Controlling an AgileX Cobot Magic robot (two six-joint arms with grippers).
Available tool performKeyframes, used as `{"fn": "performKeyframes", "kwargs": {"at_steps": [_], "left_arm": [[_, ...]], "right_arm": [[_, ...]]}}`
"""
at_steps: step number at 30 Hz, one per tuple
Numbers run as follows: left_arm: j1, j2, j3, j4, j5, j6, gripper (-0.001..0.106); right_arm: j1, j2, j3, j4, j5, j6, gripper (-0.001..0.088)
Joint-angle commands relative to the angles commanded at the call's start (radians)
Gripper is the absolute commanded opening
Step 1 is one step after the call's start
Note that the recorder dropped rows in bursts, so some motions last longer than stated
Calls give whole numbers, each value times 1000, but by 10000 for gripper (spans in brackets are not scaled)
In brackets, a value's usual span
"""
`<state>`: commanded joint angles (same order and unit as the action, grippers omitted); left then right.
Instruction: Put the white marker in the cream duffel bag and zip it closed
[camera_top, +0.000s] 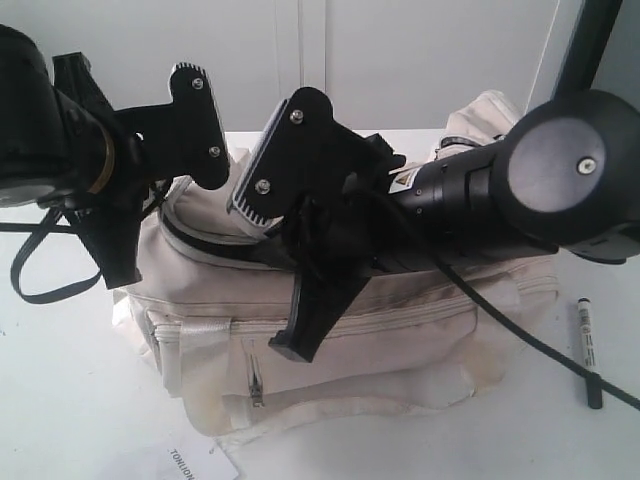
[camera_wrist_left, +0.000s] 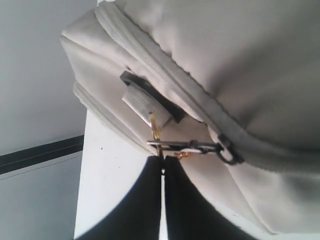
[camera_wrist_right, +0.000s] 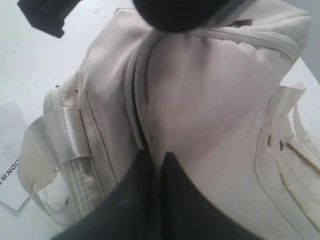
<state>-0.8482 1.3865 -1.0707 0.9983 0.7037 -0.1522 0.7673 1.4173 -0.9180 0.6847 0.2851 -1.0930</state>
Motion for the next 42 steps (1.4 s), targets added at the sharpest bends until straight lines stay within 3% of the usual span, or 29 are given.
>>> {"fn": "performKeyframes", "kwargs": {"at_steps": [10,20,23,24,26,27,28,32,37,42], "left_arm": [[128,0,0,-3,-148,-116,0],[130,0,0,-54,-145,-133,4],[130,0,0,-56,-117,-133,120],[130,0,0,-56,-96,-133,254],[130,-2,0,-56,-77,-133,442],[130,-2,0,-56,-72,-140,478],[128,-2,0,-56,-50,-162,535],[128,-2,0,-128,52,-192,556],[128,-30,0,-275,155,-177,556],[128,-108,0,-336,150,-66,511]], "right_arm": [[0,61,-40,52,-35,80,0],[0,88,-51,52,-59,113,0],[0,88,-51,52,-59,111,1],[0,88,-51,52,-62,111,11],[0,88,-51,52,-63,113,99],[0,88,-51,52,-63,113,133],[0,88,-51,52,-63,113,230],[0,86,-51,52,-65,162,439],[-2,31,-51,38,-52,288,465],[-52,-20,-51,35,100,342,463]]}}
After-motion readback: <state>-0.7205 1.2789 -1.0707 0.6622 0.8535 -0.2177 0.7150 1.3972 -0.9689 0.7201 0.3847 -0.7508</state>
